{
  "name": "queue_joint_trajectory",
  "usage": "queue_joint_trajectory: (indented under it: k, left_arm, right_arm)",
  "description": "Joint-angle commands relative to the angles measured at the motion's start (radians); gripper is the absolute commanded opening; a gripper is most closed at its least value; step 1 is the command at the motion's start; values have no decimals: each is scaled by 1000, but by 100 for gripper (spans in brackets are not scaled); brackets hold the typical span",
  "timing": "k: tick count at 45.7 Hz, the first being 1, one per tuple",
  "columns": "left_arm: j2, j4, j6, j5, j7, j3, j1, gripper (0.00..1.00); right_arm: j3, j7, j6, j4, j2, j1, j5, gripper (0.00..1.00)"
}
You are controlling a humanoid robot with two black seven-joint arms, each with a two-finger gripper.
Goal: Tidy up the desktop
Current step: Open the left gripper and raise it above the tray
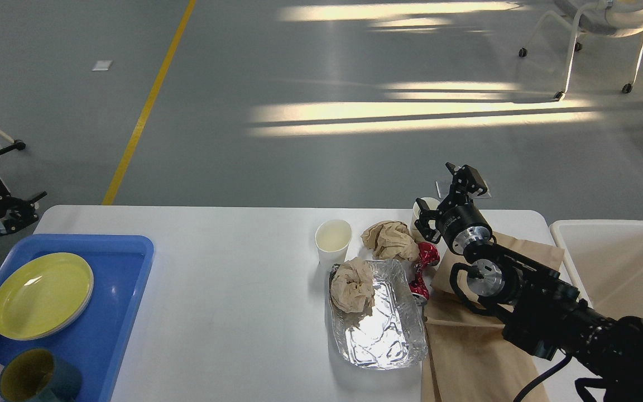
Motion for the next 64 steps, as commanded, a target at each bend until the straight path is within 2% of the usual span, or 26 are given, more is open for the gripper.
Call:
queue_joint_trajectory:
  k: [1, 5, 10, 26, 35, 45, 51, 55, 61, 64]
  left_arm:
    - [-125, 21, 0, 1, 1, -373, 106, 96]
    - [-204, 21, -2, 1, 1, -575, 164, 96]
    - [-247, 21, -15, 4, 6, -699, 189, 96]
    - [-260, 21, -12, 6, -1, -700, 117, 96]
    - [-307, 21, -5, 11, -1, -699, 49, 96]
    - [-376, 23, 20, 11, -4, -703, 47, 96]
    - [-399, 23, 8, 11, -4, -703, 51, 96]
    - [-405, 23, 8, 11, -20, -703, 54, 96]
    - [-406, 23, 8, 12, -70, -700, 57, 96]
    - [-399, 23, 4, 12, -76, -700, 64, 96]
  right_arm:
    - [0, 0, 0, 0, 0, 1, 0, 100]
    - [0, 0, 0, 0, 0, 1, 0, 100]
    - [0, 0, 0, 0, 0, 1, 0, 100]
    - [0, 0, 0, 0, 0, 1, 0, 100]
    - [0, 0, 0, 0, 0, 1, 0, 100]
    - [0, 0, 0, 0, 0, 1, 0, 100]
    - [0, 0, 0, 0, 0, 1, 0, 100]
    - [0, 0, 0, 0, 0, -1, 0, 100]
    - [0, 0, 0, 0, 0, -1, 0, 100]
    - [0, 0, 0, 0, 0, -1, 0, 100]
